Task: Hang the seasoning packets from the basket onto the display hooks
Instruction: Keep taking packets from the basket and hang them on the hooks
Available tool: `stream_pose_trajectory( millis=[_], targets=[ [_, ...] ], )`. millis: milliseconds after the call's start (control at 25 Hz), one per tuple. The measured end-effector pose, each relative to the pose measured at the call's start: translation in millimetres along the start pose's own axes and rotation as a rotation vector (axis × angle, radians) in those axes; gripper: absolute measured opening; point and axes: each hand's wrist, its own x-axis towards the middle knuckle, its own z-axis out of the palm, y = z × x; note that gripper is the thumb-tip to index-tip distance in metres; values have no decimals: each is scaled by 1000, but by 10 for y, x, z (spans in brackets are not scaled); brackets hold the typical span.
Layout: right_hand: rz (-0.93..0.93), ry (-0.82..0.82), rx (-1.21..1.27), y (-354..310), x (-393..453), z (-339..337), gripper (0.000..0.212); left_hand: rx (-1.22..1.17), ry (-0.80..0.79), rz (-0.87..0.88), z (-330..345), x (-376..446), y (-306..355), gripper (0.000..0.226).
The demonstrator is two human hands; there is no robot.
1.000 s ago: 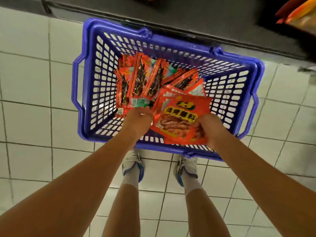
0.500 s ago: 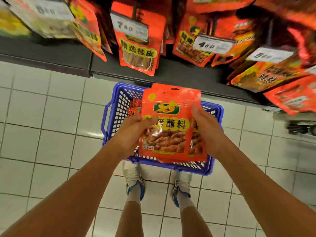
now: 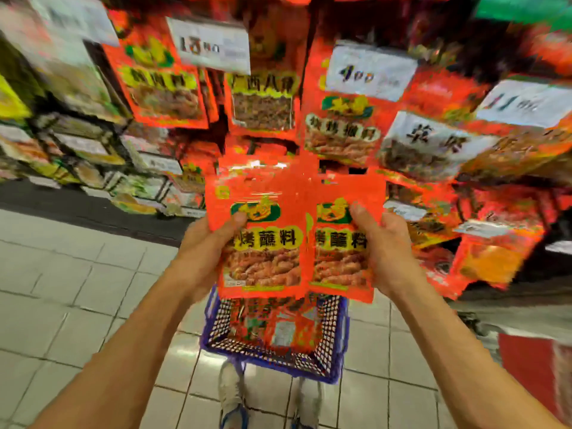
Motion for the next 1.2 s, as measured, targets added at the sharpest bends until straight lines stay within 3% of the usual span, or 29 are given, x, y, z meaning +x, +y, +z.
stream_pose_trajectory(
  millis=[240,600,680,840,1000,1200],
  targets=[
    [-339,0,-75,-1757,-392,-153,18,64,-59,255,537,-650,1519,19],
    [-688,111,-40,-3936,-542,-215,16,49,-126,601,1070,-1209,3442,9],
    [-761,172,-62,-4329,-525,-204,27,45,-140,650,1188,-1293,3772,16],
    [-766,230,-38,-4899,-380,-164,30,-5,-160,685,1393,-1313,4247,10],
    [-738,304,-43,-5271,-194,-97,50,-52,-132,715,1541,-1300,4483,13],
    [-675,346,-41,-5421,-47,2,34,41,-117,757,1579,-1291,4650,18]
  ],
)
